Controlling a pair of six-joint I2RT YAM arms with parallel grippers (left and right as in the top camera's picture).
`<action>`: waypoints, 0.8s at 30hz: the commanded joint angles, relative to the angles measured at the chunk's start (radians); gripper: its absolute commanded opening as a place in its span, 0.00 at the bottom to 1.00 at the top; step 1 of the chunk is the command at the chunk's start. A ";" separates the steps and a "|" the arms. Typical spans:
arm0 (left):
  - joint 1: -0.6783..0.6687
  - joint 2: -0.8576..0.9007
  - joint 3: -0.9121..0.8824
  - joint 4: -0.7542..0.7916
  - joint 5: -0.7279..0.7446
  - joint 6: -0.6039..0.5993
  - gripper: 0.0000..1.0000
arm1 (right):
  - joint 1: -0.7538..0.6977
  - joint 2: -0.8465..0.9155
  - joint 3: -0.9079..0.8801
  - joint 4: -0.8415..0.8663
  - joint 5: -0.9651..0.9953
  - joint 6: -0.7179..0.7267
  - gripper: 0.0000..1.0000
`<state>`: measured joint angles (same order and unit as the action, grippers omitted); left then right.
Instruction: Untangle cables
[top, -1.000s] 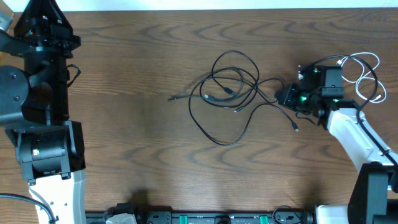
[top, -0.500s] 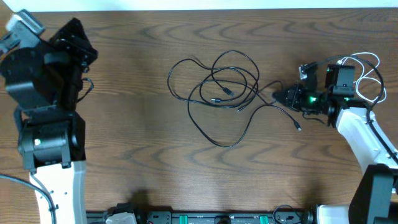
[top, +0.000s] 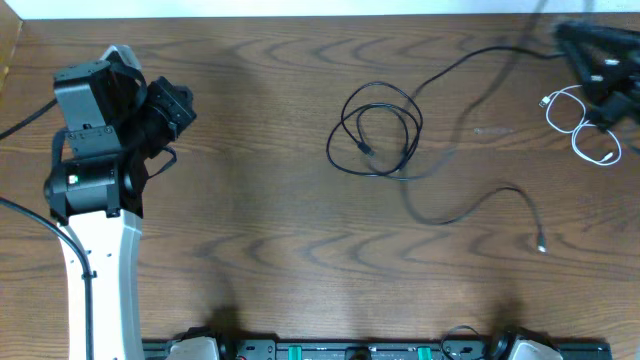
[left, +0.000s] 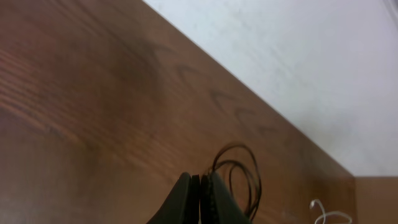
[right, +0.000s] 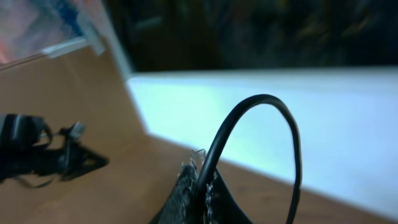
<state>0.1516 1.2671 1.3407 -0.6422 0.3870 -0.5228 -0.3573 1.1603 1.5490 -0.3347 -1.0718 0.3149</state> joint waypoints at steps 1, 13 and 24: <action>-0.024 0.020 0.010 -0.016 0.024 0.051 0.08 | -0.177 -0.037 0.039 -0.014 0.023 0.070 0.01; -0.168 0.119 0.006 -0.037 0.021 0.138 0.08 | -0.427 0.056 0.013 -0.482 0.503 0.079 0.01; -0.210 0.267 0.006 -0.090 0.021 0.138 0.08 | -0.384 0.360 -0.008 -0.673 0.515 0.028 0.29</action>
<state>-0.0521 1.5043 1.3407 -0.7296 0.3988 -0.4023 -0.7654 1.4605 1.5482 -0.9905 -0.5701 0.3733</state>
